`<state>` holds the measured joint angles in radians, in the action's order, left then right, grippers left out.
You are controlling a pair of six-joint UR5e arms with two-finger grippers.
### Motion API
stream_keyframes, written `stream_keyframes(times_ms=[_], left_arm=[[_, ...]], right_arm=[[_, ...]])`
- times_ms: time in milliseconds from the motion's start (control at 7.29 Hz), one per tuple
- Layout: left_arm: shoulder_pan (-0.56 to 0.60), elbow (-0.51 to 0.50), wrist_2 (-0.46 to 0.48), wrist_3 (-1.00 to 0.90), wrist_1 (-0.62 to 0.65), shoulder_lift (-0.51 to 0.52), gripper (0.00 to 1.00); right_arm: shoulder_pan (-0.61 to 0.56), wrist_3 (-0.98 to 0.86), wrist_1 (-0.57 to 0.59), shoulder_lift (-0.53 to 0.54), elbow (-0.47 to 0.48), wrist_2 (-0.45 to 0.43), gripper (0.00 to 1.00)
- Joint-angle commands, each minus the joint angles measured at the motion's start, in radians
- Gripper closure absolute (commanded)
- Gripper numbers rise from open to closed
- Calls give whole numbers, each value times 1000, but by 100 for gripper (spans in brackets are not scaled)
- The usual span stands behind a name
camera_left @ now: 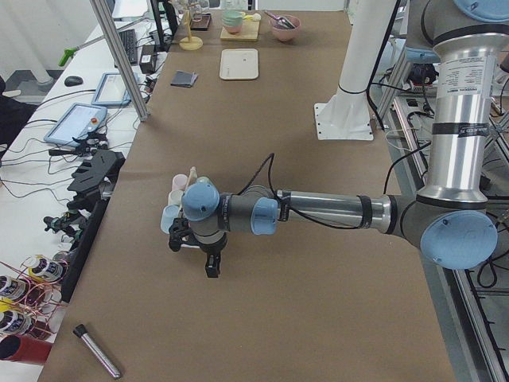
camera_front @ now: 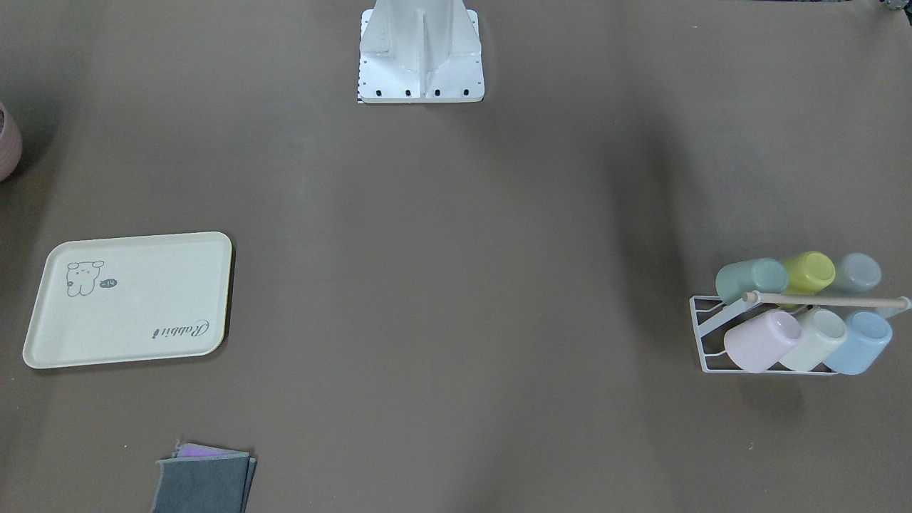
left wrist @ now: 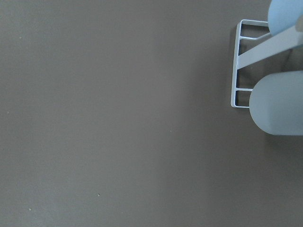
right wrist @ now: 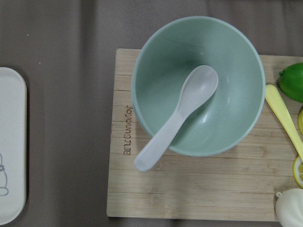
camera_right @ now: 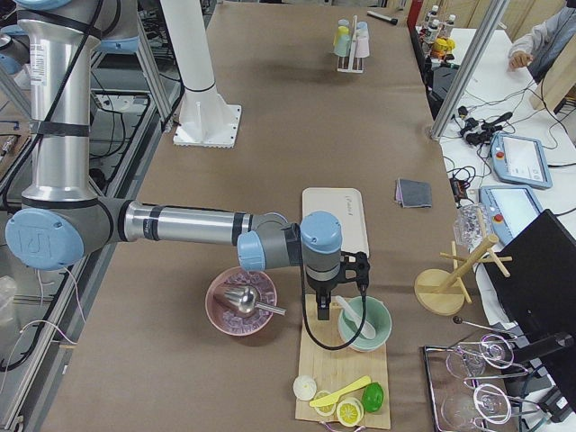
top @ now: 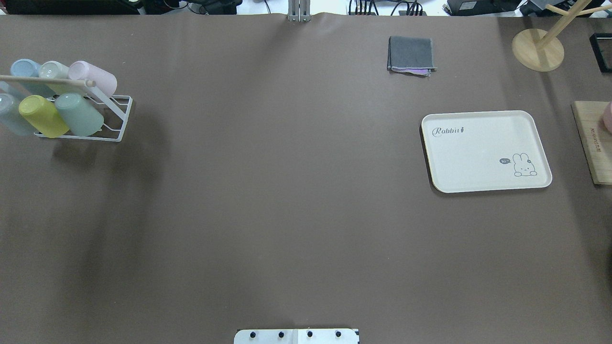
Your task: Pick up and place green cup on tray
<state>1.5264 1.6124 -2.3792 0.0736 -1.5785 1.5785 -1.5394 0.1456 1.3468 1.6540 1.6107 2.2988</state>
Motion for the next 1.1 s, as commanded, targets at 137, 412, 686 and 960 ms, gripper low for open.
stream_keyframes(times_ms=[137,412,686,960], left_arm=[[1,1,0,0,0,0,2],[3,3,0,0,0,-2,2],[3,3,0,0,-1,-11,2],[3,4,-2,0,-3,-12,2]], right_arm=[[1,2,-11,-2,-14,2,0],[7,15,-9,-25,-15,-1,0],[39,61,-11,-60,-12,-1,0],[99,87,-12,-72,-15,-2,0]])
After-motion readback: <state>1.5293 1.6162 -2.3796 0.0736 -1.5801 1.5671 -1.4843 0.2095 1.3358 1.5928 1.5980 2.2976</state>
